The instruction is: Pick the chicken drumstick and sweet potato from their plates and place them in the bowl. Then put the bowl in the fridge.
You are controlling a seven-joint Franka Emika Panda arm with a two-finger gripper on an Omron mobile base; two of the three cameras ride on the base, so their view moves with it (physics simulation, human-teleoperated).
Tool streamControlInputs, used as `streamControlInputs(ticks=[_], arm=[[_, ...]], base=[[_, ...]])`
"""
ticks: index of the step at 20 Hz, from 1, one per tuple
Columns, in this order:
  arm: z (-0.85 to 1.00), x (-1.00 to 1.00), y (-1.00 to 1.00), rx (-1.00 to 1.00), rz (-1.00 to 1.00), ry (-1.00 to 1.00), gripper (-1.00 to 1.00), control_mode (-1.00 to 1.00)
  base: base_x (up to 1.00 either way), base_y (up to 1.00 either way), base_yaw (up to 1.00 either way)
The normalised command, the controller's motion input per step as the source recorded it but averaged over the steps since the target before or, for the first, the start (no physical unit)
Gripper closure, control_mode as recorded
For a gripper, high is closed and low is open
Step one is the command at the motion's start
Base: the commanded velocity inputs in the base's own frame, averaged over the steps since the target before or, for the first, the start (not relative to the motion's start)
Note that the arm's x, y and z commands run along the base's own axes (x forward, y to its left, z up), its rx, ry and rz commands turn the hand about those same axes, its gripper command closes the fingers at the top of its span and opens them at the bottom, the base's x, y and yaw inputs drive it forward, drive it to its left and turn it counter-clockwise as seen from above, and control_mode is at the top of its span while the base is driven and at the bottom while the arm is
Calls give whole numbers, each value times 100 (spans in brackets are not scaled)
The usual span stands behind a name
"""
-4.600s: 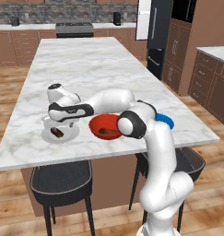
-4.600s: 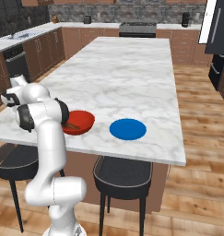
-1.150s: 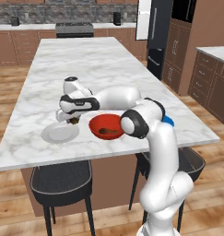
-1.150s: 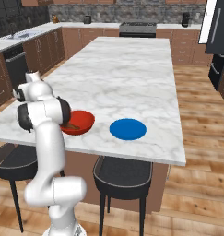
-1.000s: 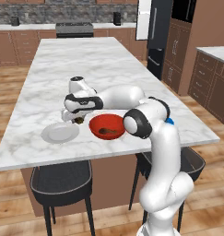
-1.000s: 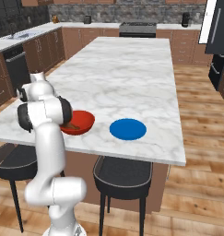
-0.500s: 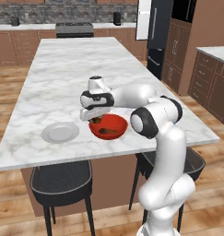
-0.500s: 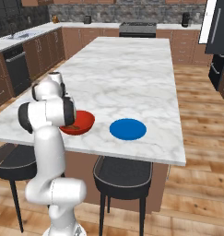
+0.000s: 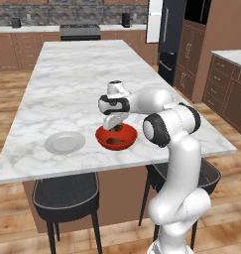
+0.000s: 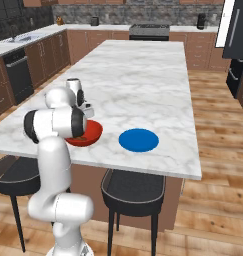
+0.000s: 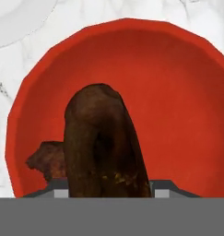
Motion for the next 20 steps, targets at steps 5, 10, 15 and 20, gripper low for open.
streamControlInputs(ticks=[5,10,15,20], arm=[[-37,2,-25,-1,51,12,100,-100],[-30,4,-8,0,38,14,100,-100],[-21,14,-5,0,31,9,100,-100],[-14,8,-4,0,25,5,100,-100]], base=[[0,0,0],[0,0,0],[0,0,0],[0,0,0]])
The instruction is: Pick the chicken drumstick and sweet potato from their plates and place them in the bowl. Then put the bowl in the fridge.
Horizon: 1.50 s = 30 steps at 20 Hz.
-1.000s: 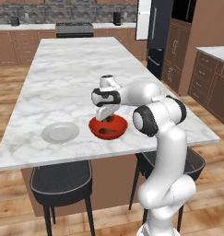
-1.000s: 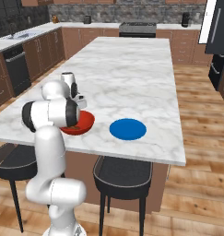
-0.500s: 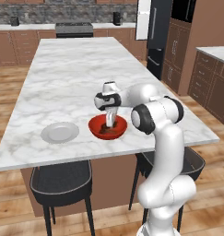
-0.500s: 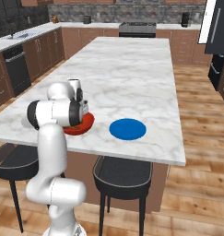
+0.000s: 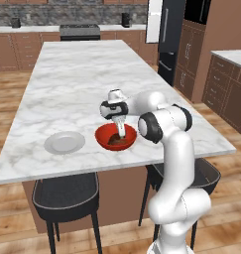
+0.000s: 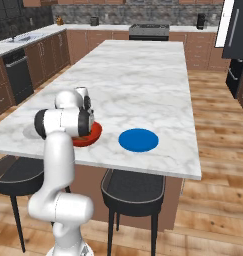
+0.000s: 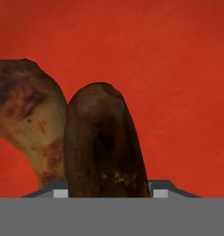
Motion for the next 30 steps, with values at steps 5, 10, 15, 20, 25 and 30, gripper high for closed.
streamControlInputs(ticks=[5,10,15,20,25,30], arm=[[-2,0,-6,1,14,5,-100,-100],[13,-7,-15,9,-1,0,-100,-100],[20,-20,-9,12,-12,0,-100,-100],[19,-21,-18,4,-47,0,-100,-100],[15,-13,-15,0,-68,0,-100,-100],[0,-5,-11,-4,-75,0,-100,-100]], base=[[0,0,0],[0,0,0],[0,0,0],[0,0,0],[0,0,0],[0,0,0]])
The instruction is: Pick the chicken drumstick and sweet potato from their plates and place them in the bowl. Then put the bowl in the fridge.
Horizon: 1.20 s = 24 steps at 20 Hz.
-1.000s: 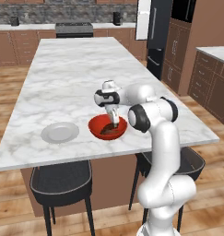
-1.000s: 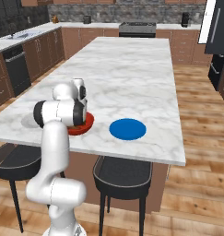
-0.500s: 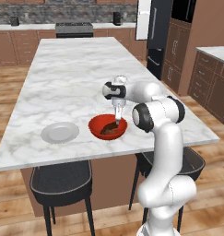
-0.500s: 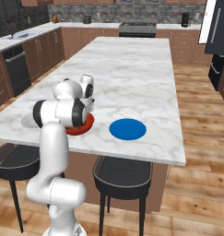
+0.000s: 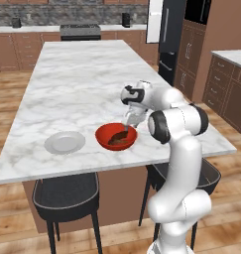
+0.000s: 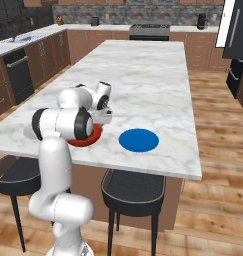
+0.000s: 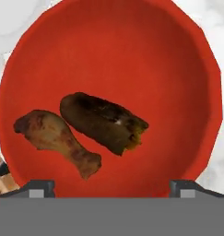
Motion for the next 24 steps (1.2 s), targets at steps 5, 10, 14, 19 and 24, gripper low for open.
streamControlInputs(ticks=[5,10,14,19,24], arm=[[-13,-1,-25,-9,-57,14,-100,-100],[-24,-3,-26,-6,-37,6,-100,-100],[-19,2,-7,0,-31,0,-100,-100],[-17,1,-2,0,-30,0,-100,-100],[-16,0,0,0,-25,0,-100,-100]], base=[[0,0,0],[0,0,0],[0,0,0],[0,0,0],[0,0,0]])
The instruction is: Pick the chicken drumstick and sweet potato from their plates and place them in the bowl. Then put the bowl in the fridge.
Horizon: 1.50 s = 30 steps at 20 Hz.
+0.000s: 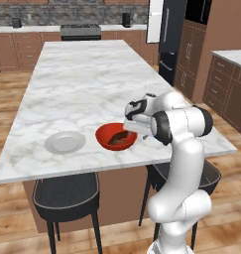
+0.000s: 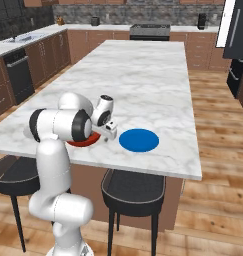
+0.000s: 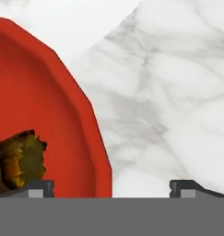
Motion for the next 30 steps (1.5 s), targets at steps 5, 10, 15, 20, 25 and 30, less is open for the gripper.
streamControlInputs(ticks=[5,10,15,20,25,30], arm=[[-11,10,0,0,-19,0,-100,-100],[-13,5,2,2,-11,0,-100,-100],[-14,2,3,5,-1,0,-100,-100],[-6,2,1,3,0,0,-100,-100],[1,-4,1,1,0,-2,100,-100],[2,-10,0,2,0,0,100,-100]], base=[[0,0,0],[0,0,0],[0,0,0],[0,0,0],[0,0,0],[0,0,0]])
